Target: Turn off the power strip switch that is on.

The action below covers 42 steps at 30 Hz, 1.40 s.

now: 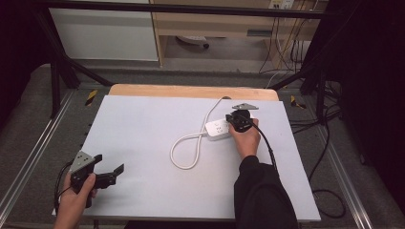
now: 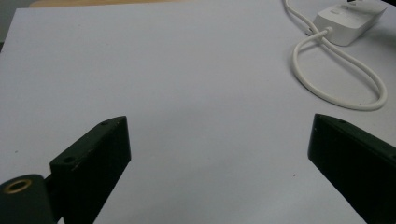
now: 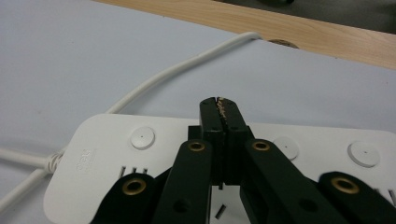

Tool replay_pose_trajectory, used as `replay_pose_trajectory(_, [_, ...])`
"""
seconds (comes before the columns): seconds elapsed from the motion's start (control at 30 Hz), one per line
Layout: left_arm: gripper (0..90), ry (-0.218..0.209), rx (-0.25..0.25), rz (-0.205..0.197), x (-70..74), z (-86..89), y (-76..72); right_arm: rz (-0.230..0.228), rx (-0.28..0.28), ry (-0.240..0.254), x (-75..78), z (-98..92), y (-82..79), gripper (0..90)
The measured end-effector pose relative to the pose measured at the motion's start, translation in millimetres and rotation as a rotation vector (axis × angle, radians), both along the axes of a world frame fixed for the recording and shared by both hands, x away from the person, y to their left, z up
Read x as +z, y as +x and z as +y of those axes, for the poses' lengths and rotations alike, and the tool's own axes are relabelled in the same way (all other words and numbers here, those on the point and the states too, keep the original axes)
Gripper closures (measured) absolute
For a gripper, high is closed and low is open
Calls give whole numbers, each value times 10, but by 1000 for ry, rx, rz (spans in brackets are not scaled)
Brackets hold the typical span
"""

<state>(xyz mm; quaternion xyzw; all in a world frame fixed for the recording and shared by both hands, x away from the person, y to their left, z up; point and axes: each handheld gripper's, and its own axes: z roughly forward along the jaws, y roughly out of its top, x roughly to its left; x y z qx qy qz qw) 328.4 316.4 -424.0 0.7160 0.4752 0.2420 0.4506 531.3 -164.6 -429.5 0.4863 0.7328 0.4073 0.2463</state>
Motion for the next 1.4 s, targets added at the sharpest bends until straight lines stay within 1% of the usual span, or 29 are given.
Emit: replay_pose_trajectory(1.4, [56, 3, -2, 4, -2, -3, 1, -1, -19, 7, -76, 30, 24, 900])
